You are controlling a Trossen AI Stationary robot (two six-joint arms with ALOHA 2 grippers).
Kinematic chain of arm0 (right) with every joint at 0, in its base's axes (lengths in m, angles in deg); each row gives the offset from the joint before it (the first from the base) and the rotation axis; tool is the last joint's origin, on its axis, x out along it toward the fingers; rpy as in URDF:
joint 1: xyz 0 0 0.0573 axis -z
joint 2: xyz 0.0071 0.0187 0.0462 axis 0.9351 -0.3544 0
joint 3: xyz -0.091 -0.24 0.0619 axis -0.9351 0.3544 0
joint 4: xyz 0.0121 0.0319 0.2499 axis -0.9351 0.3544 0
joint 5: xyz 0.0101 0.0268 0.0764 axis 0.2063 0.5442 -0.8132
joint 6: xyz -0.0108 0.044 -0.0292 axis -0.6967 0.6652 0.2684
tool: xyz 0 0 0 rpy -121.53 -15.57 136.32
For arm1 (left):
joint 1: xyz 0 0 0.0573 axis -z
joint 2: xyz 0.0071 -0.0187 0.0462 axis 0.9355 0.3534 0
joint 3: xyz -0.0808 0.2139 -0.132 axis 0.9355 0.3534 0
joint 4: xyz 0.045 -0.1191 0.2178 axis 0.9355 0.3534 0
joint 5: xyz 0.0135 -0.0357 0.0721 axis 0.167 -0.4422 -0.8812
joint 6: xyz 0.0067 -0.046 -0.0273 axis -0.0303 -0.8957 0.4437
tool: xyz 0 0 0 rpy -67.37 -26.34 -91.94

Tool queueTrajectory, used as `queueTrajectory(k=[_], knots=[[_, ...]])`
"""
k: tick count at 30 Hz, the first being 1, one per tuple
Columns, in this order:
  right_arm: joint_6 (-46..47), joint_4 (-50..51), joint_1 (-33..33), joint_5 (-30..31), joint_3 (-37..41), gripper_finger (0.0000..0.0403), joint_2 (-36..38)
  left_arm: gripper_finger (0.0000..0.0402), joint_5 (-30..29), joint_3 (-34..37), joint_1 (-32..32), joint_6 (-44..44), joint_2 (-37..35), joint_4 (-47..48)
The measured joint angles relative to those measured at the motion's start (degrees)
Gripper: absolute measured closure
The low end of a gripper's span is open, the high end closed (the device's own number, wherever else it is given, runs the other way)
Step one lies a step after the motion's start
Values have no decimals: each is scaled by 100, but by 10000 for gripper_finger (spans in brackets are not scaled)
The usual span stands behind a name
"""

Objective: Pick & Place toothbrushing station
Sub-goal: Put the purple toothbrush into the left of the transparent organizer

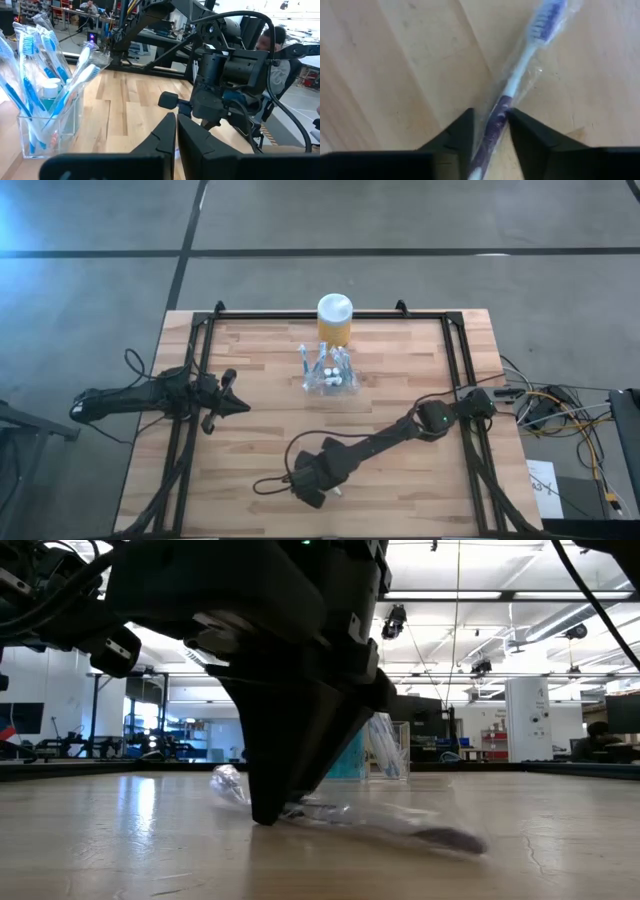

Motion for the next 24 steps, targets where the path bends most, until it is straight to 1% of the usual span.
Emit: queueTrajectory(k=[4, 6, 10, 15, 18, 20, 22, 24], knots=[[-226, -35, 12, 6, 55, 362, -2, 381, -2, 2, 0, -62, 0, 2], [-343, -56, 12, 93, 63, 382, 17, 384, -2, 4, 0, -70, 0, 4], [-648, -171, 4, 237, -32, 384, 88, 395, -2, 4, 0, -6, 0, -6], [-1247, -646, -31, 904, -33, 385, 425, 394, 7, 15, 0, -149, 0, -153], [-1768, -1253, -172, 1416, -34, 386, 950, 382, 22, 20, 4, -177, 0, -170], [-2336, -1783, -316, 1660, 59, 386, 1280, 376, 96, 20, 7, -177, 0, -170], [-2850, -2280, -460, 1927, 333, 387, 1598, 373, 264, 20, 16, -179, 2, -180], [-3321, -3002, -553, 2081, 833, 387, 1946, 375, 469, 20, 45, -217, 2, -200]])
